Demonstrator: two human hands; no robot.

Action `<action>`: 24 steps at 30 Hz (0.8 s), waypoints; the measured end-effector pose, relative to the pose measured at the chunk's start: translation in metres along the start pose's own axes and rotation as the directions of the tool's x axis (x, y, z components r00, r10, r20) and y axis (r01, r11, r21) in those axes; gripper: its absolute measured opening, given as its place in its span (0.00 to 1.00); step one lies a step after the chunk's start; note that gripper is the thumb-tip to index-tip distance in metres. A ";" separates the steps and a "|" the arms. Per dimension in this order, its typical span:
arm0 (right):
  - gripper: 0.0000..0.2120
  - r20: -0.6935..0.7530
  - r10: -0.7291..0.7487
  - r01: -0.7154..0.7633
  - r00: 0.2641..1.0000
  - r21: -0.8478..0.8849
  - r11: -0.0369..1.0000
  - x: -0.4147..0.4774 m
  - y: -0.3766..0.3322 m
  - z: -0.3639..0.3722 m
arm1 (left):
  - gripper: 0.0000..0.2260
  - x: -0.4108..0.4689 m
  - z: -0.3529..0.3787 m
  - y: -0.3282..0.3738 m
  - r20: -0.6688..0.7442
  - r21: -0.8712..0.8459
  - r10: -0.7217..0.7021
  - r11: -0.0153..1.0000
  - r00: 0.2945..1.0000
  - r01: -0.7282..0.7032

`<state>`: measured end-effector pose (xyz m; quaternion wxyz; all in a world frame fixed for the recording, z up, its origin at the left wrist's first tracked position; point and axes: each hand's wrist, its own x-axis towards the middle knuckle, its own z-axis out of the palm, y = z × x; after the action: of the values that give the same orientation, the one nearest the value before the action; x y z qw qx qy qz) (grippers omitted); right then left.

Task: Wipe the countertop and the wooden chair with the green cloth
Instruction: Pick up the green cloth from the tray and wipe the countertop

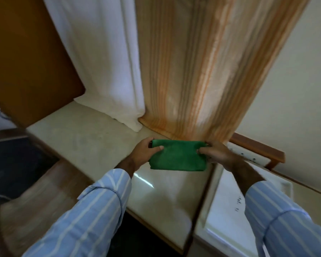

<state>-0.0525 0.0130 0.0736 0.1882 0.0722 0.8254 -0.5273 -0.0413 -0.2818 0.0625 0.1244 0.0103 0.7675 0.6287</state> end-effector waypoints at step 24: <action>0.13 0.310 0.211 -0.220 0.927 -0.004 0.975 0.211 -0.079 0.360 | 0.07 0.027 -0.309 -0.197 -0.418 0.287 -0.184 0.902 0.890 0.322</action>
<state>-0.1874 -0.3608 -0.0759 0.3705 0.0819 0.7648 -0.5207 -0.1023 -0.6154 -0.0777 0.0513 -0.1917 0.8703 0.4508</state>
